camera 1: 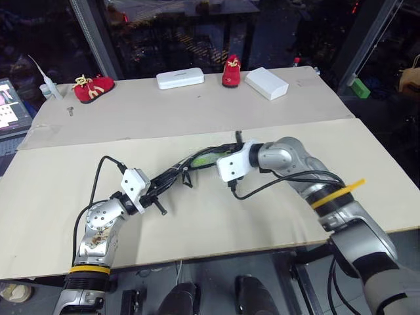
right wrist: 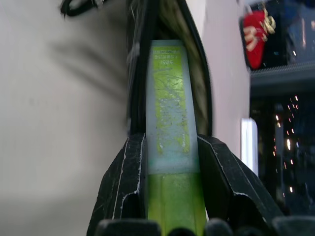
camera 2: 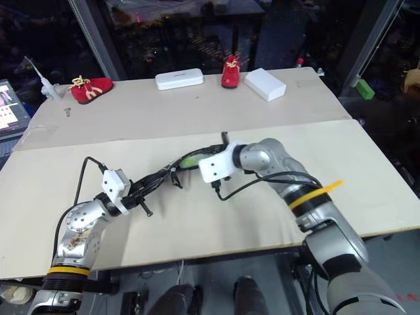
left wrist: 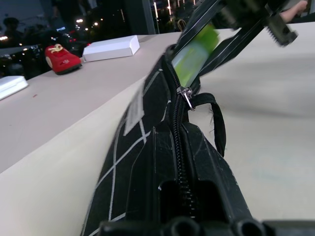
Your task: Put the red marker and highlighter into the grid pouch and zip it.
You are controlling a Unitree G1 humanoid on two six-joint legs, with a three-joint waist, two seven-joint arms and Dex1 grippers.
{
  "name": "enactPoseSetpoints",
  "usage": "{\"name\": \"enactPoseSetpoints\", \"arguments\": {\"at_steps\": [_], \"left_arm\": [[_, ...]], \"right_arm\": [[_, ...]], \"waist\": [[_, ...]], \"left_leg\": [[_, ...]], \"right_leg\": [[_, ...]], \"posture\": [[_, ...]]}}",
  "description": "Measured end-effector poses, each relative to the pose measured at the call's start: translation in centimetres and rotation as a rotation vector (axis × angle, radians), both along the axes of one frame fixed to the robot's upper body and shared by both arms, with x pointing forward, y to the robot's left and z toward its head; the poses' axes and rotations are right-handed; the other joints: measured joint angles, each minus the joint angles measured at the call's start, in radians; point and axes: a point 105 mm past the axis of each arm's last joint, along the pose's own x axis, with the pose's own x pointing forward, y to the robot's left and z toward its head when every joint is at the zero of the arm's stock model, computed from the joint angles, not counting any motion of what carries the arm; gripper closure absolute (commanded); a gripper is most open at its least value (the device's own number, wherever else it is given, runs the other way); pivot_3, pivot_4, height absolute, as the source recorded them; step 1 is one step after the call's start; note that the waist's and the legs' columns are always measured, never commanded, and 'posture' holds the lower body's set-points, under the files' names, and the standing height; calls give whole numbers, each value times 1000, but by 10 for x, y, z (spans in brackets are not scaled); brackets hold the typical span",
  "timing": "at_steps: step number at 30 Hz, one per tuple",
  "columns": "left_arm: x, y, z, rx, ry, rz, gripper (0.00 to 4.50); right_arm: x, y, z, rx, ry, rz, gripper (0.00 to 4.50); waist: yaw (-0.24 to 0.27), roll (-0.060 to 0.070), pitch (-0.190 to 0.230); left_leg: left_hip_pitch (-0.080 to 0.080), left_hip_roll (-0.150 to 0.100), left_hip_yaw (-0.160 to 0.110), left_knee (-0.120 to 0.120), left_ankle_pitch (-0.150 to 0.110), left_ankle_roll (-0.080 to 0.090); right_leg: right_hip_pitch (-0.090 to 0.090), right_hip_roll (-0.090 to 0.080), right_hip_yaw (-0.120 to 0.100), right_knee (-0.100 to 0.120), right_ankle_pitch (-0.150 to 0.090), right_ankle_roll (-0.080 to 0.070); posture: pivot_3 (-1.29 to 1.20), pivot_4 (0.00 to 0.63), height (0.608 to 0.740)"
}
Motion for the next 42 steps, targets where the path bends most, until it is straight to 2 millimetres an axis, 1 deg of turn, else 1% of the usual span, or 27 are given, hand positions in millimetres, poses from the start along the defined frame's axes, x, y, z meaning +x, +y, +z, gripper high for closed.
{"name": "enactPoseSetpoints", "arguments": {"at_steps": [2, 4, 5, 6, 7, 9, 10, 12, 14, 17, 18, 20, 21, 23, 24, 25, 27, 29, 30, 31, 32, 34, 36, 37, 38, 39, 42], "left_arm": [[0, -1, 0, 0, 1, -4, 4500], [0, -1, -2, 1, 7, -6, 4500], [0, -1, -2, 0, 8, -6, 4500], [0, -1, -2, -2, 8, -7, 4500], [0, -2, -2, -2, 8, -8, 4500], [0, -2, -3, -2, 9, -10, 4500], [0, -2, -3, -2, 8, -9, 4500], [0, -2, -2, -3, 4, -8, 4500], [0, -3, -1, -3, 1, -9, 4500], [0, -2, -1, -3, 1, -9, 4500], [0, -3, -1, -2, 2, -12, 4500], [1, -3, -2, -1, 3, -14, 4500], [2, -4, -1, 0, 2, -20, 4500], [1, -3, -2, 3, 2, -20, 4500], [1, -3, -2, 3, 1, -21, 4500], [1, -3, -2, 3, 2, -20, 4500], [1, -2, -2, 4, 3, -19, 4500], [1, -2, -2, 3, 3, -20, 4500], [1, -2, -2, 3, 3, -20, 4500], [1, -3, -2, 3, 4, -20, 4500], [1, -3, -2, 3, 4, -20, 4500], [1, -3, -3, 2, 5, -23, 4500], [0, -3, -3, 2, 7, -23, 4500], [0, -4, -3, 2, 8, -24, 4500], [0, -4, -4, 2, 8, -26, 4500], [0, -4, -4, 2, 9, -27, 4500], [0, -5, -4, 2, 9, -31, 4500]], "right_arm": [[-3, 11, -6, -6, 7, 35, 3448], [-3, 12, -10, -4, 16, 39, 2447], [-3, 14, -12, -1, 25, 45, 2223], [-4, 16, -14, 6, 39, 48, 1796], [-4, 18, -15, 15, 49, 50, 1545], [1, 16, -14, 22, 43, 30, 833], [6, 13, -11, 28, 32, 13, 556], [14, 7, -2, 51, 9, -20, 556], [21, -5, 8, 75, -1, -47, 556], [28, -26, 32, 214, 56, -102, 556], [29, -37, 45, 309, 141, -138, 556], [22, -51, 65, 478, 314, -154, 556], [9, -63, 70, 542, 478, -148, 556], [-20, -83, 64, 555, 749, -136, 556], [-33, -91, 56, 540, 864, -146, 556], [-40, -94, 48, 530, 933, -159, 556], [-54, -98, 21, 521, 1089, -234, 556], [-60, -91, -5, 523, 1180, -317, 556], [-60, -86, -14, 528, 1203, -348, 556], [-62, -73, -27, 534, 1239, -392, 556], [-62, -63, -34, 537, 1256, -416, 556], [-60, -49, -41, 564, 1270, -457, 556], [-54, -32, -43, 600, 1262, -497, 556], [-48, -17, -41, 627, 1257, -508, 556], [-45, -10, -38, 642, 1250, -513, 556], [-42, 2, -34, 657, 1247, -502, 556], [-38, 24, -21, 683, 1231, -476, 556]], "waist": [[-1, 0, 0], [3, 0, 0], [4, 0, 0], [3, 0, 0], [2, 0, 0], [0, 0, 0], [-1, 0, 0], [-3, 0, 0], [-3, 0, 0], [-4, 0, 0], [-4, 0, 0], [-2, 0, 0], [1, 0, 0], [15, 0, 0], [19, 0, 0], [19, 0, 0], [15, 0, 0], [12, 0, 0], [11, 0, 0], [11, 0, 0], [10, 0, 0], [14, 0, 0], [15, 0, 0], [14, 0, 0], [14, 0, 0], [15, 0, 0], [18, 0, 0]], "left_leg": [[0, 0, 0, 0, 0, 0], [0, -1, 0, 0, 0, 0], [0, -1, 0, 0, 0, 0], [0, -1, 0, 0, 0, 0], [0, -1, 0, 0, 0, 0], [0, -1, 0, 0, 0, 0], [0, -1, 0, 0, 0, -1], [0, -1, 0, 0, 0, 0], [0, -1, 0, 0, 0, 0], [0, -1, 0, 0, 0, 0], [-1, 0, 0, 0, 0, 0], [-1, 1, -1, 0, -1, 1], [-2, 1, -1, 0, -1, 2], [-2, 2, -2, 0, -2, 3], [-3, 2, -2, 0, -3, 3], [-3, 2, -1, 0, -3, 3], [-2, 2, 0, 0, -3, 2], [-1, 5, 2, 1, -3, 2], [-1, 6, 3, 1, -3, 2], [0, 7, 4, 1, -3, 1], [0, 8, 4, 1, -2, 1], [0, 8, 4, 1, -2, 1], [0, 7, 4, 1, -2, 0], [-1, 7, 5, 1, -2, 0], [-1, 7, 5, 1, -2, 0], [-1, 7, 5, 1, -2, 0], [-1, 7, 4, 1, -2, 0]], "right_leg": [[0, 0, 0, 0, 0, 0], [0, -1, 0, 0, 0, 0], [0, -1, 0, 0, 0, 0], [0, -1, 0, 0, 0, 0], [0, -1, 0, 0, 0, 0], [-1, 0, 0, 1, 0, 0], [-1, 0, 0, 1, 0, 0], [0, 0, 0, 1, 0, 0], [0, 0, 0, 1, 0, 0], [0, 0, 0, -1, 0, 0], [0, 0, 0, -1, 0, 0], [1, 0, 0, -1, 0, 0], [0, -1, -1, -2, 0, 0], [1, -1, -1, -3, 0, 0], [1, -1, -1, -4, 0, 0], [1, -1, -1, -4, 0, 0], [0, -2, 0, -3, 0, 0], [0, -3, 1, -3, 1, -1], [0, -3, 1, -2, 2, -3], [1, -2, 1, -2, 2, -3], [0, -1, 1, -1, 2, -3], [0, 0, 0, -1, 2, -3], [0, 1, -1, -1, 2, -3], [0, 1, -1, -2, 2, -3], [-1, 1, -1, -2, 2, -3], [-1, 1, -1, -2, 2, -3], [-1, 1, -2, -1, 3, -3]], "posture": [[0, 150, 740], [0, 150, 740], [0, 150, 740], [0, 150, 740], [0, 150, 740], [0, 150, 740], [0, 150, 740], [0, 150, 740], [0, 150, 740], [0, 150, 740], [0, 150, 740], [0, 150, 740], [0, 150, 740], [0, 150, 740], [0, 150, 740], [0, 150, 740], [0, 150, 740], [0, 150, 740], [0, 150, 740], [0, 150, 740], [0, 150, 740], [0, 150, 740], [0, 150, 740], [0, 150, 740], [0, 150, 740], [0, 150, 740], [0, 150, 740]]}}
